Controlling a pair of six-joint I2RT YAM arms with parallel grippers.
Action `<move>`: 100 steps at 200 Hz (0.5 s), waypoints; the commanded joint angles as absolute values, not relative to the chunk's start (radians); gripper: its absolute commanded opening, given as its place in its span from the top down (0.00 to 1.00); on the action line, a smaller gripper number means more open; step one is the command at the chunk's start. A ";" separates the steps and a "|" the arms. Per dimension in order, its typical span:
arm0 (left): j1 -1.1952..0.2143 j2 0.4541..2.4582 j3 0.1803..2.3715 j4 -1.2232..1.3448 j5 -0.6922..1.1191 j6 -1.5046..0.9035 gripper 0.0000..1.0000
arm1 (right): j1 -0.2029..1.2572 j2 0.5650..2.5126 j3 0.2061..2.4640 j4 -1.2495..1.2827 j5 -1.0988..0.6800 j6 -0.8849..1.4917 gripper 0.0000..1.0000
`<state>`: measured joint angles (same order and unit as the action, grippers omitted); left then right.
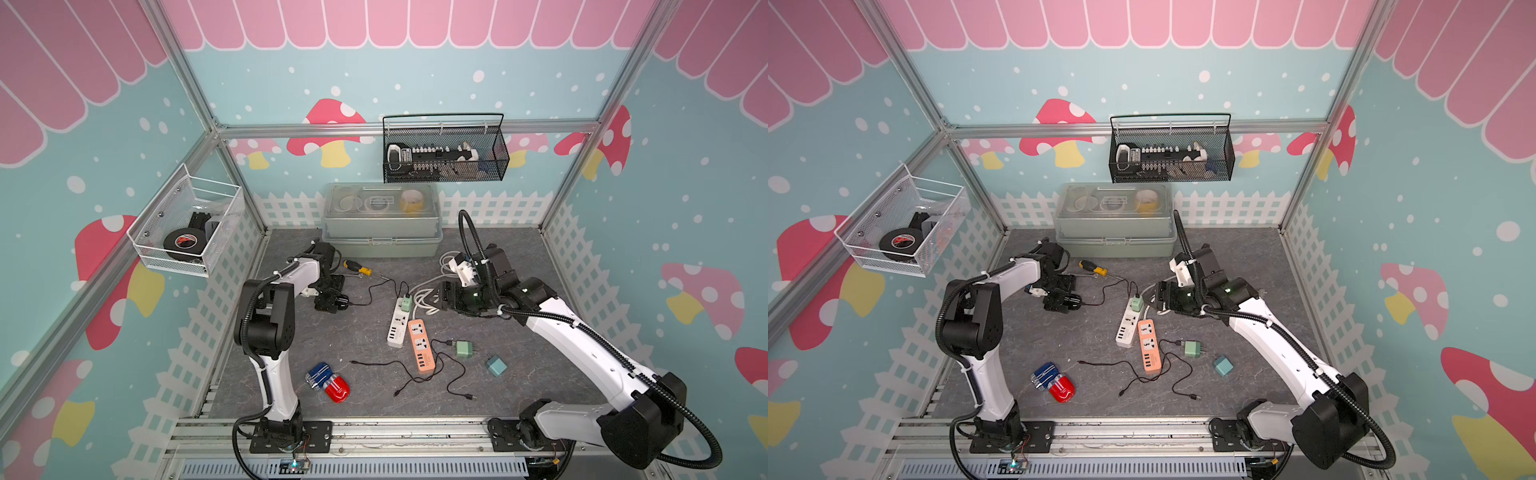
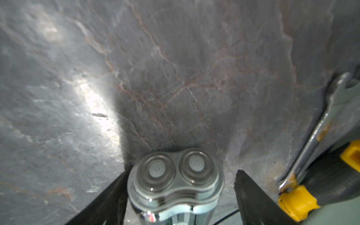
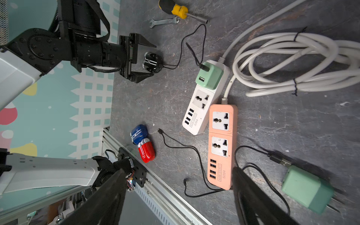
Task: Charge the electric shaver
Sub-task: Place the electric shaver at the center of the board.
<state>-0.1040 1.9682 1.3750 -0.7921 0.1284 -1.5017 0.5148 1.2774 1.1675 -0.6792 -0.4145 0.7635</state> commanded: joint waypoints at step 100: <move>-0.188 1.672 1.327 -0.897 0.136 -1.259 0.15 | 0.458 1.397 0.963 -0.743 -0.297 1.319 0.49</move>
<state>-0.1642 1.7340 1.3689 -0.8494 0.1501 -1.3426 0.4534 1.3552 0.9985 -0.7837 -0.2955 1.0676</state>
